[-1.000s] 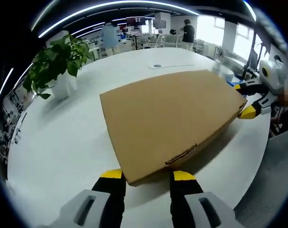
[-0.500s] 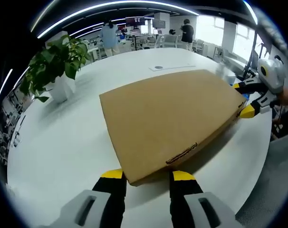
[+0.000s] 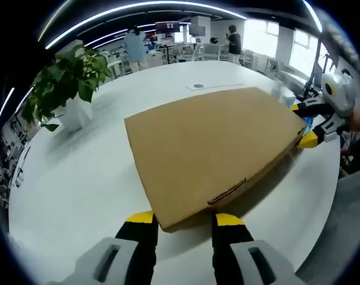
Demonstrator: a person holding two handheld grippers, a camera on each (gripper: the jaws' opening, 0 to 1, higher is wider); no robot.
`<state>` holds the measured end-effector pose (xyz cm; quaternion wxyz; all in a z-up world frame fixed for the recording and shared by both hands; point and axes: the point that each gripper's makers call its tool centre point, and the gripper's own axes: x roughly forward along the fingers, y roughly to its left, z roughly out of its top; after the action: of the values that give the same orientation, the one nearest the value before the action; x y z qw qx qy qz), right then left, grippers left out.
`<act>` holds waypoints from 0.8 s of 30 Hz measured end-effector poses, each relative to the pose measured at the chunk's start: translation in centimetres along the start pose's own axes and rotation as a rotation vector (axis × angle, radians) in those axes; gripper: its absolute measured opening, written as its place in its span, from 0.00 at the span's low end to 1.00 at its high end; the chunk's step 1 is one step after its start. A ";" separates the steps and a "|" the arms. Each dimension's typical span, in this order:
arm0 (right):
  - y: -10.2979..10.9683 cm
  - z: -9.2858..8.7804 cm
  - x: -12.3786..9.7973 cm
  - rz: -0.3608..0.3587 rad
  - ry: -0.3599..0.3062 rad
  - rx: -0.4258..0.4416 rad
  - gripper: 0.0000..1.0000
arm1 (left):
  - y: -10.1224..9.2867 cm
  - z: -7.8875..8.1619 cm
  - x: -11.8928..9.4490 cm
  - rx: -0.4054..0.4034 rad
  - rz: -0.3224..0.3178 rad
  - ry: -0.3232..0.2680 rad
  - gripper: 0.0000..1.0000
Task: Operate the shoe box by opening the lid, removing the specified soft item, and placing it in the target area until the item is outside and the box remains undamaged.
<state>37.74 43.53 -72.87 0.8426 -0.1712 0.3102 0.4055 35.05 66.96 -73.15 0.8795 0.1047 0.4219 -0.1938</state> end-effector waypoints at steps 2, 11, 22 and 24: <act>0.0 0.0 0.0 -0.003 0.001 -0.001 0.49 | 0.0 0.0 -0.1 -0.001 -0.003 -0.006 0.36; 0.0 0.1 -1.1 -0.026 -0.014 0.005 0.51 | 0.0 0.1 -1.4 -0.023 0.013 -0.037 0.41; 0.3 -0.5 -5.5 -0.065 -0.045 0.030 0.56 | -0.5 -0.8 -4.8 -0.057 0.048 -0.087 0.48; 0.2 -0.9 -6.1 -0.076 -0.043 0.033 0.57 | -0.9 -0.9 -5.6 -0.065 0.050 -0.101 0.49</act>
<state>34.28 39.66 -69.50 0.8666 -0.1602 0.2917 0.3718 30.86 67.91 -69.38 0.9072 0.0767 0.3802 -0.1629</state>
